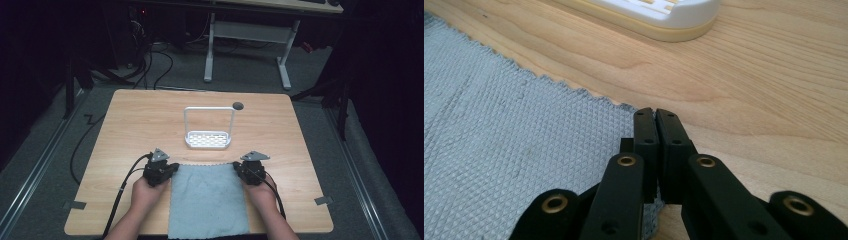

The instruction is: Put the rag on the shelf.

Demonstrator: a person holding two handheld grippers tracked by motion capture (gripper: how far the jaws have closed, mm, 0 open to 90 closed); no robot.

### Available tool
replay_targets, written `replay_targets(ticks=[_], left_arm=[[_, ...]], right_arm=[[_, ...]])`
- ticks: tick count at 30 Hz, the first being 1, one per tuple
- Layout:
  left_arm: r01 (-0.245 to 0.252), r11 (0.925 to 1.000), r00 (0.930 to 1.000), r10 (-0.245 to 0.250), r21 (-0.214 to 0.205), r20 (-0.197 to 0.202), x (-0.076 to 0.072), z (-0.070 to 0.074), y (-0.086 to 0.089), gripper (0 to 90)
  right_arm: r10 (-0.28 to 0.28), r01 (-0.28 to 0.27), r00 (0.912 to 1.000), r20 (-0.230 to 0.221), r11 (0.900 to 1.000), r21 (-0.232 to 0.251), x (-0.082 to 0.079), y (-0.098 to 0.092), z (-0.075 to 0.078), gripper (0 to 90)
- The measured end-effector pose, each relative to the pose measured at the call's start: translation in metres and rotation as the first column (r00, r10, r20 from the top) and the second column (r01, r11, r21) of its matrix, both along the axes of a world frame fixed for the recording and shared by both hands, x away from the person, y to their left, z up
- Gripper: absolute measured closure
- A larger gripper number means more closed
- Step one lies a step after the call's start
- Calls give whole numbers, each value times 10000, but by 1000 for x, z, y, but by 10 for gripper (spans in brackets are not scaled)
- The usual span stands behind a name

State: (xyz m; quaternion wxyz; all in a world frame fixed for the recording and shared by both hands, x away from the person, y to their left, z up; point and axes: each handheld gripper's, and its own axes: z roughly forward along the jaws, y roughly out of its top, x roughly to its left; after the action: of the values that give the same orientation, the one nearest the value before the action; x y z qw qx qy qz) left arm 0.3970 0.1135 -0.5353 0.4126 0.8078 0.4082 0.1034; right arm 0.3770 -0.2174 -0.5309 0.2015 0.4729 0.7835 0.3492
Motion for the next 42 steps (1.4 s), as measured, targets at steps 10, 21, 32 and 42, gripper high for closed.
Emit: replay_targets(ticks=[10, 21, 32, 42], left_arm=[[160, 9989, 9982, -135, -432, 583, -13, 9, -2, 893], [131, 9946, 9913, 6, -1030, 1319, -28, 26, 4, 895], [-97, 9864, 9811, 412, -1642, 1891, -32, 42, 13, 896], [6, 9823, 9601, 519, -1874, 2750, -29, 70, 11, 898]], right_arm=[[41, -122, 9945, 1047, 9970, 765, -22, -8, 14, 892], [38, -227, 9852, 1716, 9939, 1082, -36, -7, 25, 892], [199, -572, 9694, 2448, 9876, 1464, -45, -3, 43, 892], [-37, -535, 9496, 3135, 9833, 1739, -44, -6, 68, 892]])
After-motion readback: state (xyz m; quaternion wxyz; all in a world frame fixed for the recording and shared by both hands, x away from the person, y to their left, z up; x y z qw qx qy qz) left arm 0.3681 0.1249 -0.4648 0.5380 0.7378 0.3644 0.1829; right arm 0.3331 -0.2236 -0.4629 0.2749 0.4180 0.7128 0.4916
